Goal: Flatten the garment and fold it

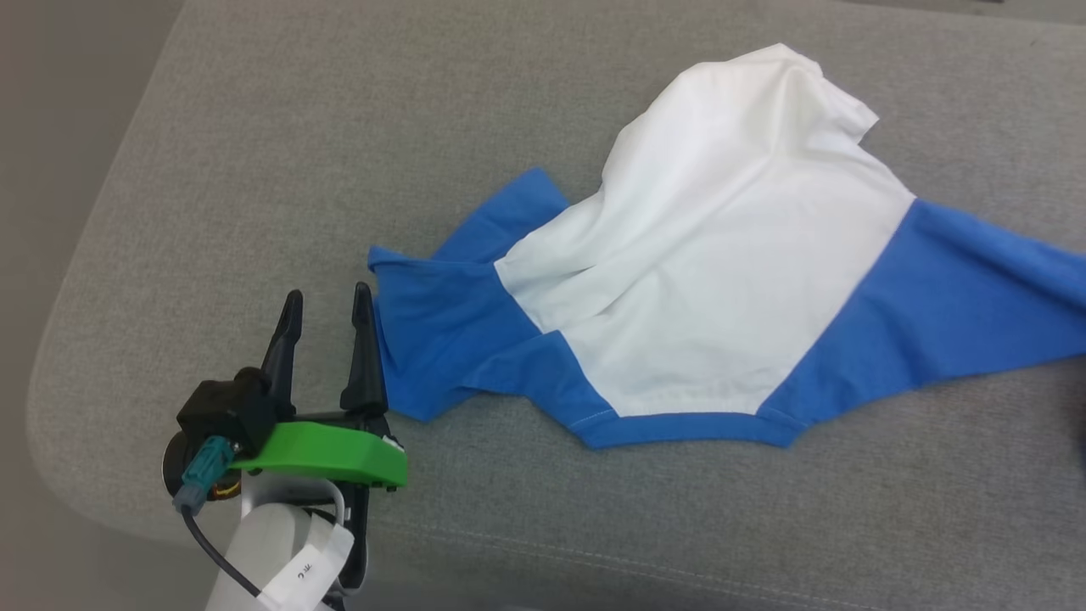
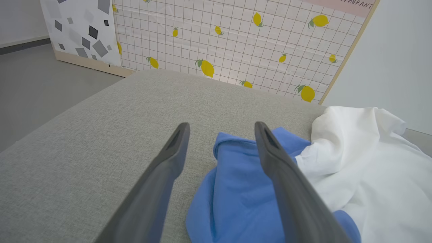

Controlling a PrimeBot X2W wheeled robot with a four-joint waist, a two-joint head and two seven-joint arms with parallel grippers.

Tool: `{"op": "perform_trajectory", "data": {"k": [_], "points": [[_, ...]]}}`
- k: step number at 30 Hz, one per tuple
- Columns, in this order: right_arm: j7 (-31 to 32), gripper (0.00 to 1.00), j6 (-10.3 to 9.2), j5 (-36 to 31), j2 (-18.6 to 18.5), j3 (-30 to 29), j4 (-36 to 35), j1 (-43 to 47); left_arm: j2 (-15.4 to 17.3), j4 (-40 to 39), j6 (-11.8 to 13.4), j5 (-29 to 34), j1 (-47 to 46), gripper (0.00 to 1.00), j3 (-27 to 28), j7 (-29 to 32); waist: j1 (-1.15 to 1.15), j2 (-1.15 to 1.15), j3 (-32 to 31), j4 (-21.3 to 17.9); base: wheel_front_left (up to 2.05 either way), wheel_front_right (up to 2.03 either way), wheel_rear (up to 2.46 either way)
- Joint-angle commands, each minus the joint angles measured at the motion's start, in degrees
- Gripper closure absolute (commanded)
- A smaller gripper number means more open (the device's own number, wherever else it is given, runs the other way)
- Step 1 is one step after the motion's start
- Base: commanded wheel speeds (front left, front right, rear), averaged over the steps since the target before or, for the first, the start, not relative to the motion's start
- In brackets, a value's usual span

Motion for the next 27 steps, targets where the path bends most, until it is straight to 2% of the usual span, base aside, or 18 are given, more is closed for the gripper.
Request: {"op": "perform_trajectory", "data": {"k": [1, 6, 10, 11, 12, 13, 20, 27], "points": [[-1.22, 1.0, -0.12, -0.86, -1.36, -0.55, 0.73, -2.13, -0.13, -0.3, -0.42, 0.32, -1.05, 0.0, 0.02, -0.25, 0.0, 0.0, 1.52, 1.27, 0.0, 0.0, 0.0], [-3.32, 1.0, -0.12, -2.48, -4.44, -0.63, 2.7, -7.45, -0.13, -0.6, -0.43, 0.45, -1.99, 0.0, -0.17, -0.25, 0.0, 0.0, 3.59, 2.68, 0.0, 0.0, 0.0], [-4.48, 1.0, -0.12, -1.52, -4.24, 0.9, 4.79, -10.42, -0.13, -0.72, -0.5, 0.41, -2.37, 0.0, -0.13, -0.25, 0.0, 0.0, 4.49, 3.33, 0.0, 0.0, 0.0], [-4.53, 0.9, -0.12, -0.85, -3.82, 1.04, 5.42, -10.81, -0.13, -0.69, -0.49, 0.4, -2.45, 0.0, -0.15, -0.25, 0.0, 0.0, 4.56, 3.42, 0.0, 0.0, 0.0], [-4.66, 0.54, -0.12, -0.49, -3.55, 1.36, 5.75, -10.89, -0.13, -0.64, -0.46, 0.38, -2.52, 0.0, -0.19, -0.25, 0.0, 0.0, 4.55, 3.5, 0.0, 0.0, 0.0], [-4.88, 0.0, -0.12, 0.2, -3.1, 1.38, 6.09, -10.9, -0.13, -0.57, -0.4, 0.36, -2.61, 0.0, -0.23, -0.25, 0.0, 0.0, 4.44, 3.55, 0.0, 0.0, 0.0], [-10.36, 0.0, -0.12, 5.29, 2.47, 0.41, 3.14, -7.45, -0.13, 0.61, -0.32, 0.42, -1.37, 0.0, -0.01, -0.25, 0.0, 0.0, 0.54, 2.42, 0.0, 0.0, 0.0], [-16.06, 0.0, -0.12, 12.54, 10.5, 6.24, -6.93, 3.87, -0.13, 1.99, -0.55, 0.53, 1.74, 0.0, 0.41, -0.25, 0.0, 0.0, -5.21, -0.04, 0.0, 0.0, 0.0]]}}
